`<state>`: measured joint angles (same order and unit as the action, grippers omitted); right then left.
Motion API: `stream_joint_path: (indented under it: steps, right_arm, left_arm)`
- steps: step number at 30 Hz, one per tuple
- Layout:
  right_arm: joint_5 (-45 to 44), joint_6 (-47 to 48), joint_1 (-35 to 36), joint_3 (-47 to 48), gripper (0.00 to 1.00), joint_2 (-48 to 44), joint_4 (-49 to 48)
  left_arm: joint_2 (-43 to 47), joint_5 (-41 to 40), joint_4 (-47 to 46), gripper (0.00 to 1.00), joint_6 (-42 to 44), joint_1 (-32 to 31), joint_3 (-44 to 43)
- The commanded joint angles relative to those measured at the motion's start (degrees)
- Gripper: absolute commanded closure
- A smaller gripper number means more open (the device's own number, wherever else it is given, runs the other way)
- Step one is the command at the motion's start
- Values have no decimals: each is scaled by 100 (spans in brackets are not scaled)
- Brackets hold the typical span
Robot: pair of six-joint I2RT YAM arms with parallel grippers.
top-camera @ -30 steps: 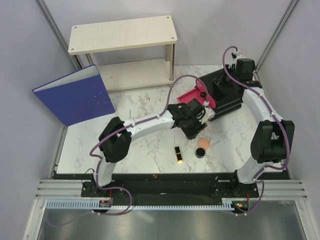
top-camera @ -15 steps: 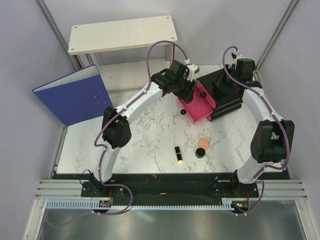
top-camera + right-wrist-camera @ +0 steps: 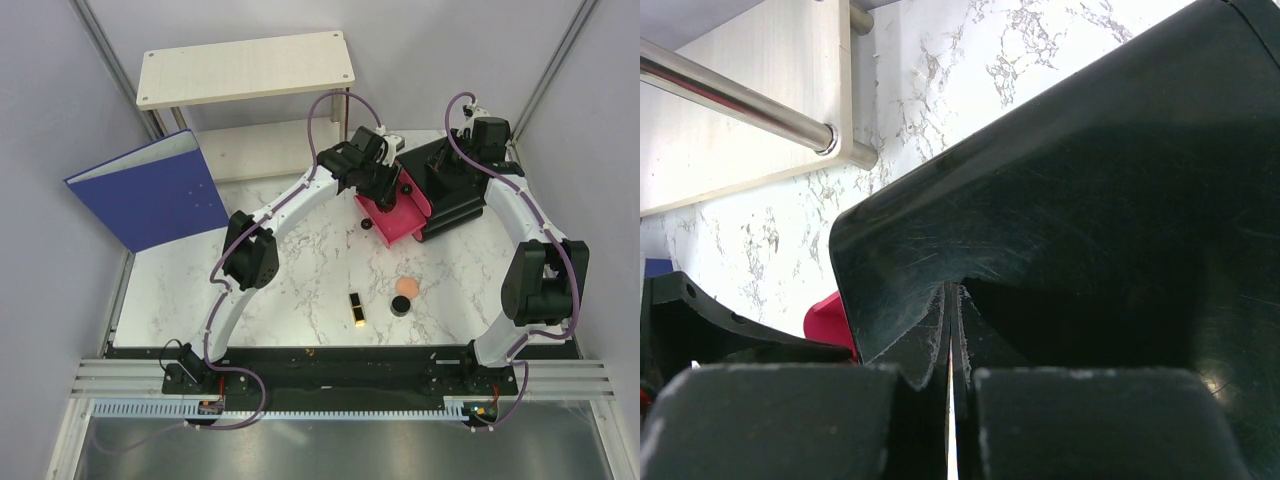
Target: Organize the makeup
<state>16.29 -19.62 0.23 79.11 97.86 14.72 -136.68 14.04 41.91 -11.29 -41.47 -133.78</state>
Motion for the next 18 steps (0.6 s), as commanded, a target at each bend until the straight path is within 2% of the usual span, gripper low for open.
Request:
stream_joint_path:
  steps: [1, 10, 13, 14, 18]
  right_arm:
    - [-417, 362, 21, -792, 100, 840, 2474]
    - [-399, 371, 21, -809, 100, 804, 2465]
    - [-381, 362, 21, -845, 100, 787, 2457]
    - [-381, 353, 21, -853, 100, 787, 2448]
    - [-364, 353, 21, -862, 100, 778, 2448]
  left_arm:
    - [-16, -7, -262, 81, -216, -1, -307]
    - [-139, -287, -561, 71, -436, -19, -316]
    - [-148, -463, -623, 63, -322, -19, -316]
    - [-148, -490, -649, 57, -278, -19, -316]
    - [-139, -630, -728, 49, -128, -19, -325]
